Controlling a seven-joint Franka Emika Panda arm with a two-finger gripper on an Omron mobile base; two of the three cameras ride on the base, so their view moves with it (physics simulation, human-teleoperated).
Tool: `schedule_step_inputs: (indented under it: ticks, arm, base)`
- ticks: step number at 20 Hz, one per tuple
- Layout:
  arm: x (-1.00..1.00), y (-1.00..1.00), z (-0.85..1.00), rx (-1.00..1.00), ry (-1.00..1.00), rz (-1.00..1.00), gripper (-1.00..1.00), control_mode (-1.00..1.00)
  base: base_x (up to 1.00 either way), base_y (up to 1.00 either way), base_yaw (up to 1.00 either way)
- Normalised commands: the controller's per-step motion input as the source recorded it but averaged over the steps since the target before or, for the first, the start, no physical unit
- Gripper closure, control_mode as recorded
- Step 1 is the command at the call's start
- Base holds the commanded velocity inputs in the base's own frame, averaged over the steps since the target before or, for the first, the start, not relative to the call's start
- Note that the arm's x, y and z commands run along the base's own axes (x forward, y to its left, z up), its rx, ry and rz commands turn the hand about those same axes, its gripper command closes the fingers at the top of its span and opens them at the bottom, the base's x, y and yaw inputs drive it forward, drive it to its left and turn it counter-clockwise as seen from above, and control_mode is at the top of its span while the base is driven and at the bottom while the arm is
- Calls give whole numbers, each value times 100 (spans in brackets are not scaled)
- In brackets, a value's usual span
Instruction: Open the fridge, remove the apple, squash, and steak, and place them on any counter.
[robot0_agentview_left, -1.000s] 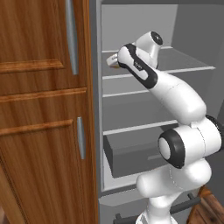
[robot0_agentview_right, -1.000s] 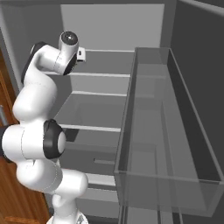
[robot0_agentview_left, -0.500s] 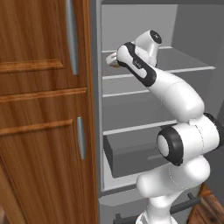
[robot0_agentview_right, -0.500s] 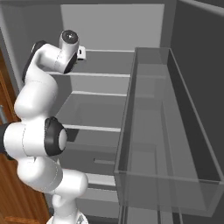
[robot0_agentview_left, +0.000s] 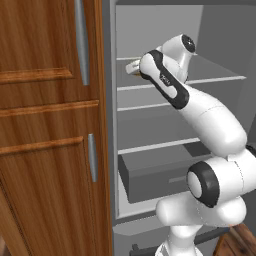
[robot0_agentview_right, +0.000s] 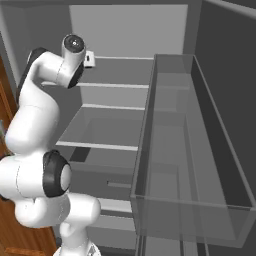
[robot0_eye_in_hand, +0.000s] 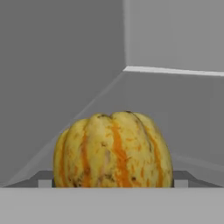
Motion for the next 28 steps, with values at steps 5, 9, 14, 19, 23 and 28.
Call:
schedule_step_inputs:
  ticks: [5,9,14,19,23,28]
  arm:
    - [-100,-33,33,0,-21,-11,100,-100]
    - [-100,-64,72,0,-12,-16,100,-100]
    - [-100,-46,55,-2,3,-17,100,-100]
    - [-100,-21,7,-1,19,-36,100,-100]
    - [-95,0,-25,-1,4,-24,100,-100]
    - [-71,-5,-11,0,1,-3,100,-100]
  base:
    - [0,0,0]
    - [0,0,0]
    - [0,0,0]
    - [0,0,0]
    - [0,0,0]
    - [0,0,0]
